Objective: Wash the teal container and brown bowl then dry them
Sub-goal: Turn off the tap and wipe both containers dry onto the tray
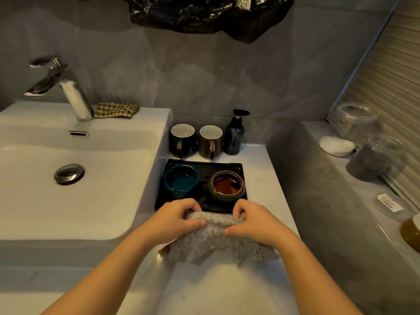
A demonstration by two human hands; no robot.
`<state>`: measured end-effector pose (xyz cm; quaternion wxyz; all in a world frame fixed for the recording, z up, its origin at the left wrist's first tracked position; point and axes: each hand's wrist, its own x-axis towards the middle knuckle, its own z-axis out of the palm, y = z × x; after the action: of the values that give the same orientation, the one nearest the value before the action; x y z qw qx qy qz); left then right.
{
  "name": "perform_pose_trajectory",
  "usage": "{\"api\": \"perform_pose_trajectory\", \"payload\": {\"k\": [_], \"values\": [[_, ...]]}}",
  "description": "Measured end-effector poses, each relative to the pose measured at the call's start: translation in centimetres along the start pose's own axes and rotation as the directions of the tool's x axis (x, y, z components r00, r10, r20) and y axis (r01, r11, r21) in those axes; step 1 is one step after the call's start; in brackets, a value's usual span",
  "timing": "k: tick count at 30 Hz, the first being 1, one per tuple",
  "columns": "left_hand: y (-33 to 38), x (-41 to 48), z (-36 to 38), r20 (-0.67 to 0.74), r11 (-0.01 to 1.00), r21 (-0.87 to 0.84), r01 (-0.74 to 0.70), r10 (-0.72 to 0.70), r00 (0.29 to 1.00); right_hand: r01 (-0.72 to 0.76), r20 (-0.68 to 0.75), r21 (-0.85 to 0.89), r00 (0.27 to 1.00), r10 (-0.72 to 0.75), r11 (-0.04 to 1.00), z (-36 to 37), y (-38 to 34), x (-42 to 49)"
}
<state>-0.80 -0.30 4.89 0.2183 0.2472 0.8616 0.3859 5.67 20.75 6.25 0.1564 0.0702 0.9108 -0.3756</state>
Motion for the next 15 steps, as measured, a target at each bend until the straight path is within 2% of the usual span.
{"api": "perform_pose_trajectory", "payload": {"k": [2,3,5,6,7,9,11,12,15], "values": [[0.1,0.2,-0.4,-0.045,0.999,0.045,0.027,-0.025,0.999,-0.035,-0.030,0.131,0.999,0.039,0.991,-0.4,0.0,0.2],[0.0,0.4,-0.3,-0.072,0.984,0.163,0.072,-0.061,0.996,-0.059,-0.069,0.090,0.995,0.066,0.994,-0.3,0.0,0.3],[-0.4,0.6,0.5,-0.185,0.849,0.505,0.152,-0.066,0.980,-0.122,-0.266,-0.245,0.962,0.054,0.962,1.0,0.1,0.6],[-0.7,0.6,1.2,-0.225,0.763,0.626,0.159,-0.018,0.974,-0.130,-0.369,-0.362,0.929,-0.014,0.923,1.9,0.1,0.5],[-1.2,0.7,2.1,-0.226,0.710,0.690,0.142,0.025,0.974,-0.100,-0.406,-0.408,0.910,-0.083,0.908,2.8,0.1,0.6],[-2.4,0.7,3.8,-0.151,0.700,0.711,0.068,0.058,0.987,0.012,-0.310,-0.411,0.938,-0.152,0.912,4.8,0.3,0.9],[-3.5,0.1,4.7,-0.057,0.709,0.705,0.019,0.030,0.998,0.070,-0.136,-0.406,0.981,-0.136,0.911,6.7,1.2,1.1],[-4.0,0.0,5.0,-0.064,0.712,0.703,0.014,0.044,0.997,0.074,-0.085,-0.414,0.989,-0.119,0.907,7.6,1.6,1.1],[-4.2,-0.5,4.9,-0.125,0.727,0.681,0.084,0.002,0.992,0.065,-0.110,-0.417,0.986,-0.122,0.906,8.5,2.4,0.9]]}}
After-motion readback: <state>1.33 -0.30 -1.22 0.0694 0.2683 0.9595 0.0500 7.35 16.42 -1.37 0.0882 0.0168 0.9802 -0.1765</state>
